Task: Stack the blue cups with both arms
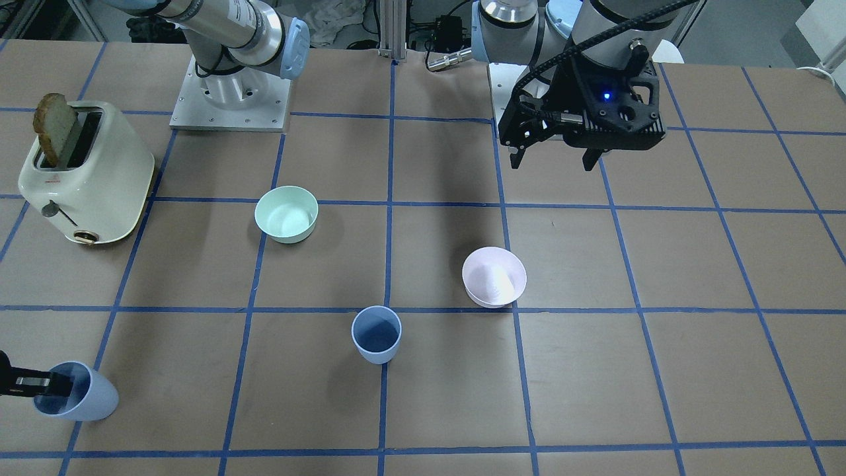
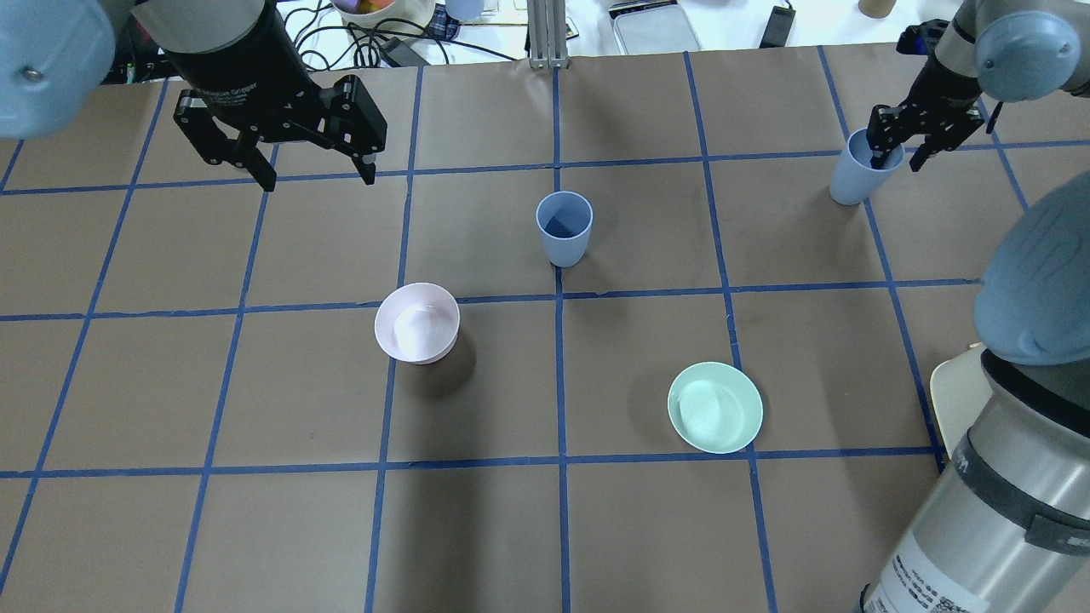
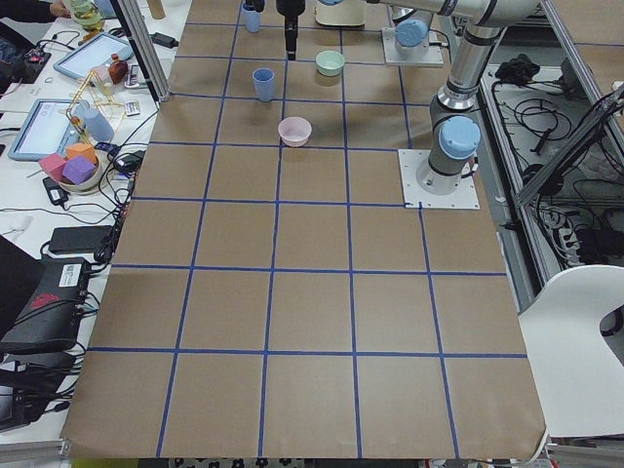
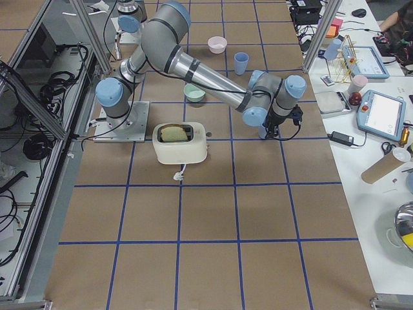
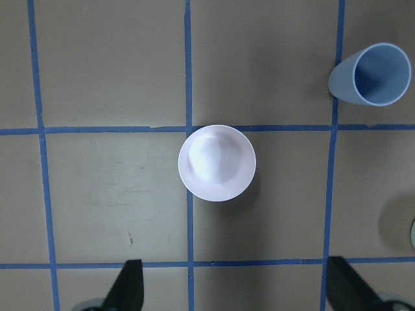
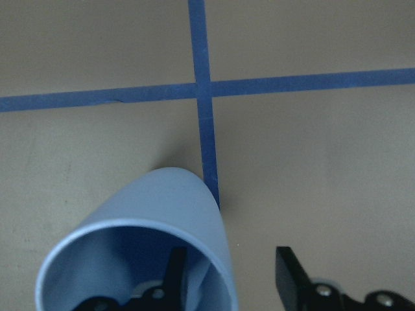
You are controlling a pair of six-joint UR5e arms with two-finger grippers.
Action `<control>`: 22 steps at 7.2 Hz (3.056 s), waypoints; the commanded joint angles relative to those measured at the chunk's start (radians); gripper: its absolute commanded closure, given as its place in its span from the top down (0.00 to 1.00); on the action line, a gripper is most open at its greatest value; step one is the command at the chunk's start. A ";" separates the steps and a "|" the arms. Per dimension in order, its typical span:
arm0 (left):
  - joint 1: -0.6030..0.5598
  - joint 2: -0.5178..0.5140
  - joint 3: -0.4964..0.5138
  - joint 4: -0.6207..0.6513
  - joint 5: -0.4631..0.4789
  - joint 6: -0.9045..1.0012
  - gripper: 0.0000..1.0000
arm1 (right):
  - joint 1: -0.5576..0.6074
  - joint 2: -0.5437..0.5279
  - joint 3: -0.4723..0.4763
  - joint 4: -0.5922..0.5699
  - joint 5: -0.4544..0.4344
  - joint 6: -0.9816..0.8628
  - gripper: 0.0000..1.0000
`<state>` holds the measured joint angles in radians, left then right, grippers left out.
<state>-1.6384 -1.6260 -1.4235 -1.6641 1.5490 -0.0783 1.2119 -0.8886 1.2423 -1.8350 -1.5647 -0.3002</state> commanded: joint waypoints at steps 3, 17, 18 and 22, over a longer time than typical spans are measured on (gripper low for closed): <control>-0.001 -0.002 0.002 0.012 -0.001 -0.002 1.00 | 0.008 -0.044 -0.027 0.013 0.005 0.000 0.00; 0.002 0.002 0.005 0.026 -0.001 0.000 1.00 | 0.623 -0.197 0.003 0.120 0.057 0.751 0.00; 0.002 0.002 0.005 0.026 -0.001 0.000 1.00 | 0.623 -0.197 0.023 0.114 0.057 0.753 0.00; 0.002 0.002 0.005 0.026 -0.001 0.000 1.00 | 0.624 -0.182 0.031 0.092 0.063 0.756 0.00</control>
<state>-1.6368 -1.6245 -1.4189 -1.6383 1.5478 -0.0782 1.8351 -1.0800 1.2714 -1.7346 -1.5027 0.4555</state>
